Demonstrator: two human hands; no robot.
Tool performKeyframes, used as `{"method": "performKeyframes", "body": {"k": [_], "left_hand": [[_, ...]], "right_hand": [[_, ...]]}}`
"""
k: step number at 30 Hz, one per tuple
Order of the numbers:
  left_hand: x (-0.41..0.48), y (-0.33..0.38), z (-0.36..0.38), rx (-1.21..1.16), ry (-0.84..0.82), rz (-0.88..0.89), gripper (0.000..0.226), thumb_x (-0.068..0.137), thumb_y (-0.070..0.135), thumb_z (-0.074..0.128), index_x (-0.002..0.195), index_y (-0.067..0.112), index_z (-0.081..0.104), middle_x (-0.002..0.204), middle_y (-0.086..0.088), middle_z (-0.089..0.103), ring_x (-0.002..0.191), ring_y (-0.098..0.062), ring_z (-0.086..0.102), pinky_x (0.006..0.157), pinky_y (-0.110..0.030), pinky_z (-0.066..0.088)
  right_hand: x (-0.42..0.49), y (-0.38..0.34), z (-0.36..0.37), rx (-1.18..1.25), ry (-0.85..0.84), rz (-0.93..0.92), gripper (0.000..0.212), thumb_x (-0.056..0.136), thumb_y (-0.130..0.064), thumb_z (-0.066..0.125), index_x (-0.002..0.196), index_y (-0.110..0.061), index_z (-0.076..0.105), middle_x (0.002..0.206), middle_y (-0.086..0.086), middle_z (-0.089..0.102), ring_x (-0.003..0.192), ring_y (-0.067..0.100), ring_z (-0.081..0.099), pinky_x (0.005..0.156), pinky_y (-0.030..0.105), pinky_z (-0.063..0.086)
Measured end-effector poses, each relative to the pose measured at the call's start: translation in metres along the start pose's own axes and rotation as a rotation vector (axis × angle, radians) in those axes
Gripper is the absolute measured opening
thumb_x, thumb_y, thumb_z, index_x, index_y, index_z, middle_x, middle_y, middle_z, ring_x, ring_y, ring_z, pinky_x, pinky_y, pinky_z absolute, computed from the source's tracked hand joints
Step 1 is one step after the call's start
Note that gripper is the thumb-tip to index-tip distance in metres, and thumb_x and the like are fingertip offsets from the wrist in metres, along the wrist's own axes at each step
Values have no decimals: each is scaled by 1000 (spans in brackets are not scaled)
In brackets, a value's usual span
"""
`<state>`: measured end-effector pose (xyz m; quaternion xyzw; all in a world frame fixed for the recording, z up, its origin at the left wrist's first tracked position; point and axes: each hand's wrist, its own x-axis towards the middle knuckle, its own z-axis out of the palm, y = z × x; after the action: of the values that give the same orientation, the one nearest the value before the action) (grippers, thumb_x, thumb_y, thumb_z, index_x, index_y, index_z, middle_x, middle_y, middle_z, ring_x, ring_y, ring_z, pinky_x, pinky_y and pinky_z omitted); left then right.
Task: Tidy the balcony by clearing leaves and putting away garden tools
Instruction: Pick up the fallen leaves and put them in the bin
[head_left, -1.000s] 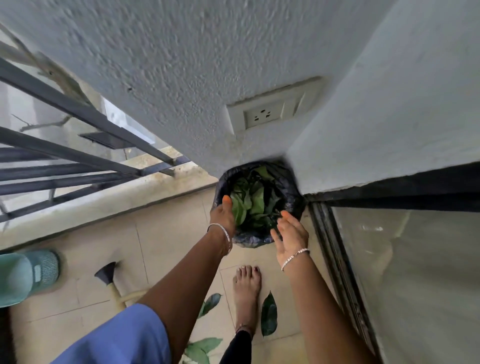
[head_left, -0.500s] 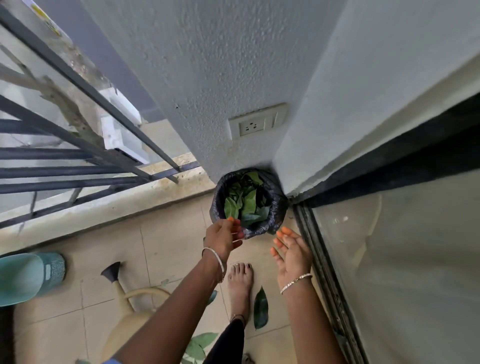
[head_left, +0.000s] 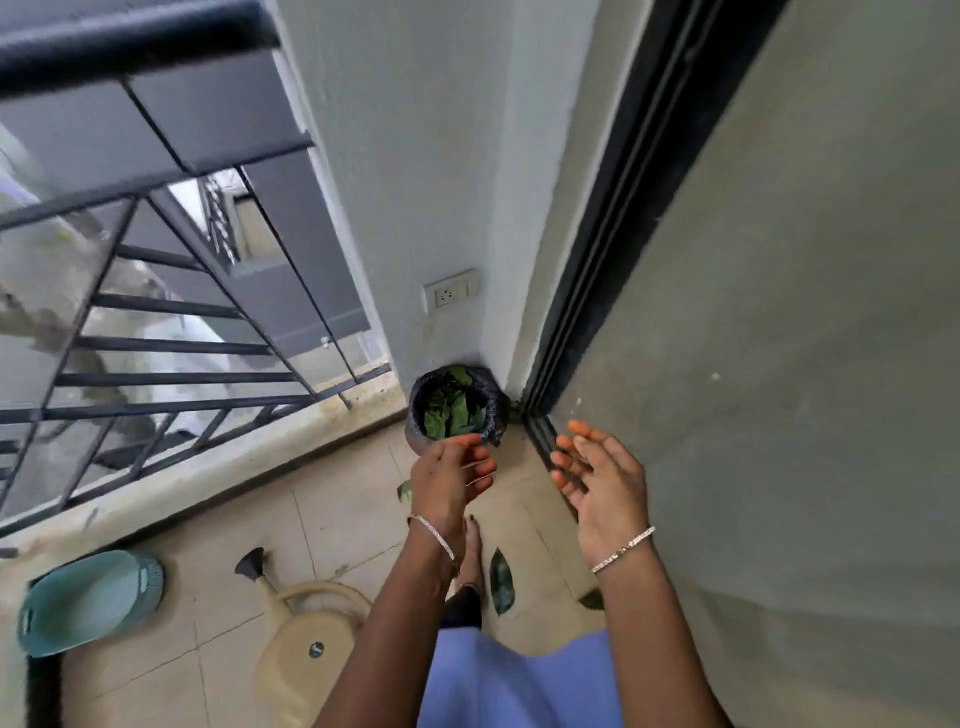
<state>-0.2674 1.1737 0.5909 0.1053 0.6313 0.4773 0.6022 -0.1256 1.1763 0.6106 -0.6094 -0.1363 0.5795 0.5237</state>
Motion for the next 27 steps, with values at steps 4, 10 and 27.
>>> {"method": "performKeyframes", "body": {"k": [4,10,27], "left_hand": [[-72,12,13,73,-171,21,21,95,7,46,104,-2,64,78,-13,62,59,-19,59,56,-25,50],[-166,55,31,55,-366,138,18,94,11,48,92,5,65,75,-11,63,62,-20,60,51,-22,49],[-352,-11,1,446,-939,87,19,98,13,46,94,7,64,75,-7,63,59,-15,61,61,-27,53]], "right_hand": [[-77,-32,-24,20,-5,-95,21,94,-1,50,92,-13,67,76,1,67,62,13,60,60,25,47],[-165,-96,-47,93,15,-254,20,94,-2,50,92,-13,66,76,2,66,60,11,59,55,22,47],[-390,-41,-161,279,538,-502,19,94,-5,52,93,-13,69,75,0,68,61,12,61,56,24,49]]}}
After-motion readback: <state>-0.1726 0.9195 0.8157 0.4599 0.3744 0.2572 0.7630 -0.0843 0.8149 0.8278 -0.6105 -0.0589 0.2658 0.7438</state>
